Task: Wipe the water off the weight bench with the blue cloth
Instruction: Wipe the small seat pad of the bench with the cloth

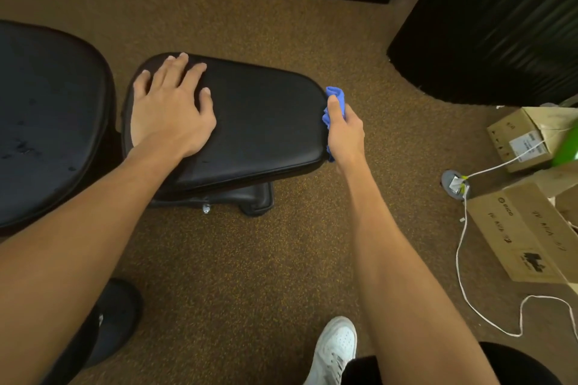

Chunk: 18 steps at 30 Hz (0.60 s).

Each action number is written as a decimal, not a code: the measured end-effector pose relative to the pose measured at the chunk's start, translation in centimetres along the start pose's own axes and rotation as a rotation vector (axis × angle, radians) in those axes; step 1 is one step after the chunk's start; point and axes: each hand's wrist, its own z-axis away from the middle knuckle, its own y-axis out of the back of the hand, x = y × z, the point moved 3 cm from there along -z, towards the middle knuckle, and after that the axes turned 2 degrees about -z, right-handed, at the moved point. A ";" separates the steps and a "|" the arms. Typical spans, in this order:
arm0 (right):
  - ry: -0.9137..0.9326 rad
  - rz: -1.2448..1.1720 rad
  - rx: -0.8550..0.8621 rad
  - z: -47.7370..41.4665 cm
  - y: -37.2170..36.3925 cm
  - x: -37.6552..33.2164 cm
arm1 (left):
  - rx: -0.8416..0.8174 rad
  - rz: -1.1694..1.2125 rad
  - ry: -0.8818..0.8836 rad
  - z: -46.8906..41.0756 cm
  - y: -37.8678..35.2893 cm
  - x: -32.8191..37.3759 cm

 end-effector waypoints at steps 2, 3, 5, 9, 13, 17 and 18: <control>0.115 0.008 0.038 0.5 0.0 0.7 | 0.007 0.002 0.007 0.0 0.0 0.0; 0.153 -0.020 0.042 1.1 0.0 1.3 | 0.010 0.005 0.012 0.0 0.1 0.0; 0.167 -0.080 0.044 2.2 0.1 2.7 | 0.015 0.007 0.015 0.2 0.0 0.0; 0.008 -0.140 0.016 1.7 0.3 3.1 | 0.011 0.007 0.004 0.5 -0.2 0.4; -0.108 -0.114 -0.051 -1.4 0.7 1.6 | 0.009 0.015 -0.004 0.6 -0.4 0.9; 0.102 -0.053 -0.085 -1.5 -1.4 0.7 | 0.044 0.001 0.064 -0.2 0.5 -1.5; 0.082 -0.095 -0.114 -0.8 -1.2 1.0 | 0.047 -0.003 0.061 -0.3 0.4 -1.5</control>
